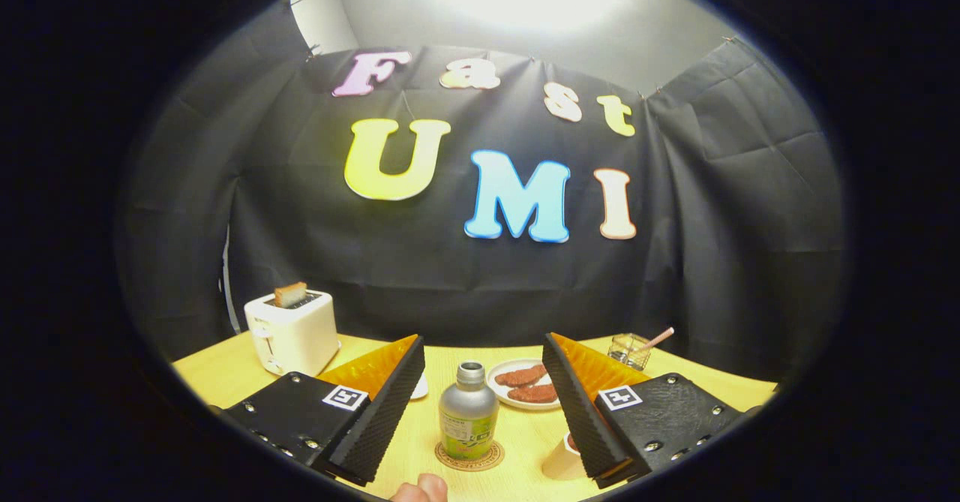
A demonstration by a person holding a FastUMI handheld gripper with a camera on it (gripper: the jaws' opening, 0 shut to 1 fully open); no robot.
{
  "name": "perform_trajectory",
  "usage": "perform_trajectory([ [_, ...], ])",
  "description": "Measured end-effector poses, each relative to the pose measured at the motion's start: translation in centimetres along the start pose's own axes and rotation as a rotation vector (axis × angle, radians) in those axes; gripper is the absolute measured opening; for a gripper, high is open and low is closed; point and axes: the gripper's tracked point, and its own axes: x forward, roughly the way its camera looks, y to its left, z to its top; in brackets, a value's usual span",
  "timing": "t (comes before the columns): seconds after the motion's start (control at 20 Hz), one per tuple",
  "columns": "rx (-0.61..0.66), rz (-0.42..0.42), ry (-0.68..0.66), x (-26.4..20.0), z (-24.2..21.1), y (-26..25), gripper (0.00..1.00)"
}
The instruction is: Take the bottle from table, then pour the juice into the cup, finally place the bottle on the coaster
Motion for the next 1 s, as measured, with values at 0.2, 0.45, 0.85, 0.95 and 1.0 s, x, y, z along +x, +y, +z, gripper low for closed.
perform_trajectory([
  [0.2, 0.005, 0.037, 0.012, -2.8, 3.5, 0.0, 0.96],
  [0.45, 0.013, 0.011, 0.016, -5.8, 7.4, -1.7, 0.96],
  [0.85, 0.054, 0.031, -0.039, -8.7, 10.0, -4.3, 0.96],
  [0.95, 0.039, 0.027, -0.034, -8.7, 9.4, -5.1, 0.96],
  [1.0, 0.03, 0.014, -0.027, -8.7, 9.3, -5.6, 0.96],
])
